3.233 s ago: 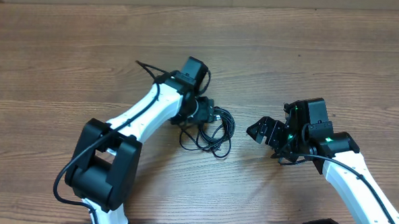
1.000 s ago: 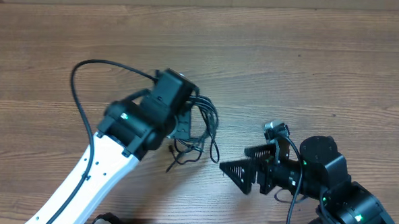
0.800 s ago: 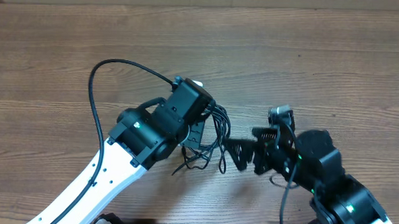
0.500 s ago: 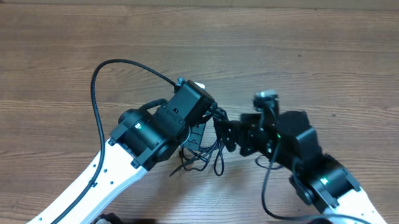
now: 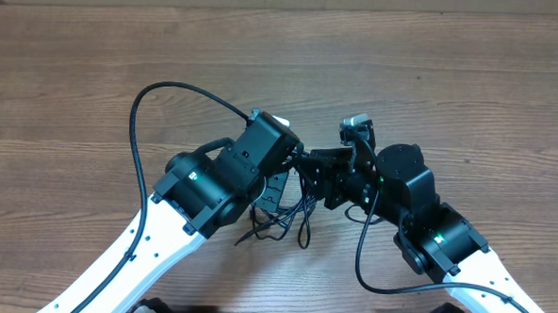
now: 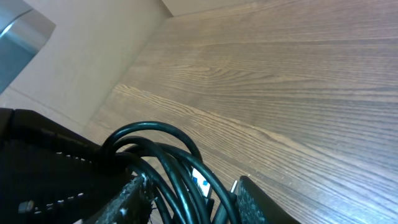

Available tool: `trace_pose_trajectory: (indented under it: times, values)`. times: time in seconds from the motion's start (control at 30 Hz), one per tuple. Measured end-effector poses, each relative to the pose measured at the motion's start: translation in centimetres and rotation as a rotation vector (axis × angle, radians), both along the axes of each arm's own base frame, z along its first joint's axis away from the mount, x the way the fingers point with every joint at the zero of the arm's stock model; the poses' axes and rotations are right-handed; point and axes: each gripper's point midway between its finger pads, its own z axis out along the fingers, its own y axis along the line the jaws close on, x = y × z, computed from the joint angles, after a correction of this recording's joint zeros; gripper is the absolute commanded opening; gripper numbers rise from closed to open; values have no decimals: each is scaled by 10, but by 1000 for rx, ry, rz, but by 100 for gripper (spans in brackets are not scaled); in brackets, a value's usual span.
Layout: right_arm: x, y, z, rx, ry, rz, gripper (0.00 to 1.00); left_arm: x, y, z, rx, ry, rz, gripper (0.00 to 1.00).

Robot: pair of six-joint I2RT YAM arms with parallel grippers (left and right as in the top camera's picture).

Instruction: Untangle cables

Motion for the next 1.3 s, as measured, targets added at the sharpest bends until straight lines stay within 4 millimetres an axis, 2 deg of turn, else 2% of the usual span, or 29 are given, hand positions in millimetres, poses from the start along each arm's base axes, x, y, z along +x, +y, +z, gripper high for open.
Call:
trace_pose_trajectory:
  times: [0.4, 0.5, 0.67, 0.87, 1.0, 1.17, 1.3]
  values:
    - [0, -1, -2, -36, -35, 17, 42, -4, -6, -1, 1, 8, -77, 4]
    - [-3, 0, -4, -46, -33, 33, 42, -5, -7, -1, 2, 11, -99, 4]
    - [-8, -2, -13, -83, -22, 58, 50, -6, -8, -1, 15, 9, -139, 4]
    - [-16, 1, -16, -105, -32, 122, 50, -6, -9, -1, 22, 6, -167, 4]
    - [-15, 1, -17, -120, -50, 127, 40, -7, -9, -1, 21, 8, -172, 4]
    - [-13, 1, -14, -132, -86, 128, 19, -8, -11, -2, 23, 9, -211, 4]
    - [-12, 3, -10, -124, -105, 135, 7, -9, -12, -2, 23, 11, -241, 4]
